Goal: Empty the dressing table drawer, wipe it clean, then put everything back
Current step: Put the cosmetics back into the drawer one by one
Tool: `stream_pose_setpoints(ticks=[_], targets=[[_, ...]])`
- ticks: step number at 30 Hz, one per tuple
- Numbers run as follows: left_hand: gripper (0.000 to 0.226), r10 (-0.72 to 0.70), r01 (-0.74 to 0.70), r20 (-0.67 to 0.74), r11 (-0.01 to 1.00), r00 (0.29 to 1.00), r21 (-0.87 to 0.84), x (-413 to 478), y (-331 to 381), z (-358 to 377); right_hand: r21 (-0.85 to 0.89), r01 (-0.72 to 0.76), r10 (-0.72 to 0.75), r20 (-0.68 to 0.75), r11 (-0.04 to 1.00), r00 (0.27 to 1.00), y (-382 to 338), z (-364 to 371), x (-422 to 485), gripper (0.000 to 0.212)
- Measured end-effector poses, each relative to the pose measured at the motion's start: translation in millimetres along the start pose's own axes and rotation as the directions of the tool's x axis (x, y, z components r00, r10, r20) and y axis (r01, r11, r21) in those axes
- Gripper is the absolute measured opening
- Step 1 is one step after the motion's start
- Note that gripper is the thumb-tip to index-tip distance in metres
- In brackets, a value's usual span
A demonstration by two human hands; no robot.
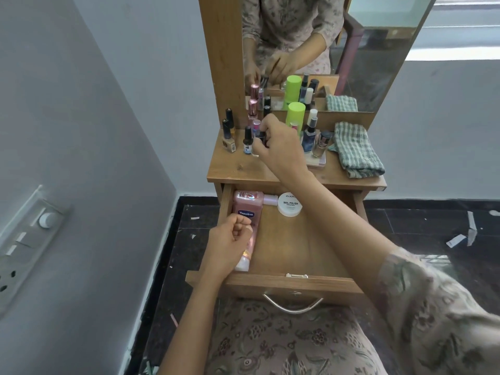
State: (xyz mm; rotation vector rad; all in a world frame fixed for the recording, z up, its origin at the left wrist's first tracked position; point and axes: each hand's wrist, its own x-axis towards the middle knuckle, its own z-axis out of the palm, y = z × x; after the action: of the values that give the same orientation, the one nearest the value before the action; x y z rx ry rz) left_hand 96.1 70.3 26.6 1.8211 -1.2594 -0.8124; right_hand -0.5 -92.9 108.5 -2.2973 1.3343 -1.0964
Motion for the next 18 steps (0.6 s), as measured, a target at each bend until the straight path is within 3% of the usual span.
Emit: stream_pose_setpoints(ticks=[3,7,13,18], targets=[[0.016,0.003,-0.003,-0.001,1.000,1.000,-0.009,0.7,-0.4,0.2,0.187,-0.037,0.055,-0.091,0.982,0.994,-0.3,-22.0,-29.7,0.015],[0.017,0.001,-0.001,-0.008,0.999,1.000,-0.047,2.6,-1.0,1.3,0.285,-0.257,0.247,0.072,0.924,0.966,21.6,-46.0,-80.2,0.009],[0.017,0.008,-0.009,-0.021,0.999,1.000,-0.036,9.1,-2.1,7.7,0.079,-0.494,0.477,0.169,0.866,0.862,90.3,-38.3,-110.8,0.019],[0.017,0.014,-0.022,-0.118,0.997,0.993,-0.069,18.4,11.5,11.2,0.008,-0.507,0.498,0.176,0.862,0.850,103.1,-27.1,-106.4,0.018]])
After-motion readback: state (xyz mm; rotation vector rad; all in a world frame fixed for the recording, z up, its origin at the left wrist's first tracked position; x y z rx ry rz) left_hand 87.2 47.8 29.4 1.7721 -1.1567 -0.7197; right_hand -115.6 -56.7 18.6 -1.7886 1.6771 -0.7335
